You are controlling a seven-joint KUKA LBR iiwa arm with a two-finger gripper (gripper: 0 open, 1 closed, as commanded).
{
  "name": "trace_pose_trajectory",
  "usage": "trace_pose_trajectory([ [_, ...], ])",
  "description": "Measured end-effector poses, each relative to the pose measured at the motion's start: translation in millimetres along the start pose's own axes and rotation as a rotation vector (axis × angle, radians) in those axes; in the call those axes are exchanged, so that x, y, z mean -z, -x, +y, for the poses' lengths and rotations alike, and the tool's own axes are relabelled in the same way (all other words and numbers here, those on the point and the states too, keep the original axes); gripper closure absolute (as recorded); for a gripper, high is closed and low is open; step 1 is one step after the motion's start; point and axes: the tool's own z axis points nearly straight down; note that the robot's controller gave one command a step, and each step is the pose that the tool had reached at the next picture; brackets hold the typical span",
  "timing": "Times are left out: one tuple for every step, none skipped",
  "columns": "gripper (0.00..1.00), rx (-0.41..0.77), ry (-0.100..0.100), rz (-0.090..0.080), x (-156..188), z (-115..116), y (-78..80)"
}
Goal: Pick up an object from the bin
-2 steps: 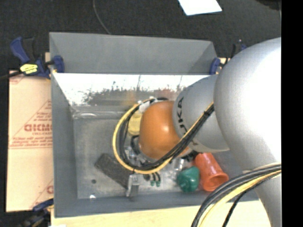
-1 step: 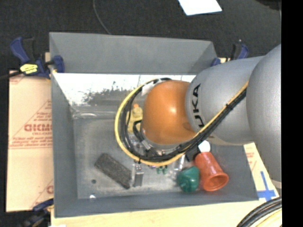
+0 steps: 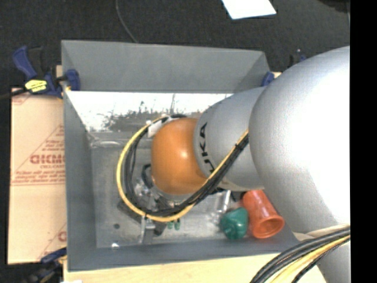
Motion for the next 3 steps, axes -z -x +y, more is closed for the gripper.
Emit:
trace_pose_trajectory([
  [0.00,-0.146,0.004,-0.025,-28.1,-10.0,13.5],
  [1.00,-0.099,0.001,-0.005,-28.2,-9.8,-7.8],
  [1.00,-0.099,0.001,-0.005,-28.2,-9.8,-7.8],
])
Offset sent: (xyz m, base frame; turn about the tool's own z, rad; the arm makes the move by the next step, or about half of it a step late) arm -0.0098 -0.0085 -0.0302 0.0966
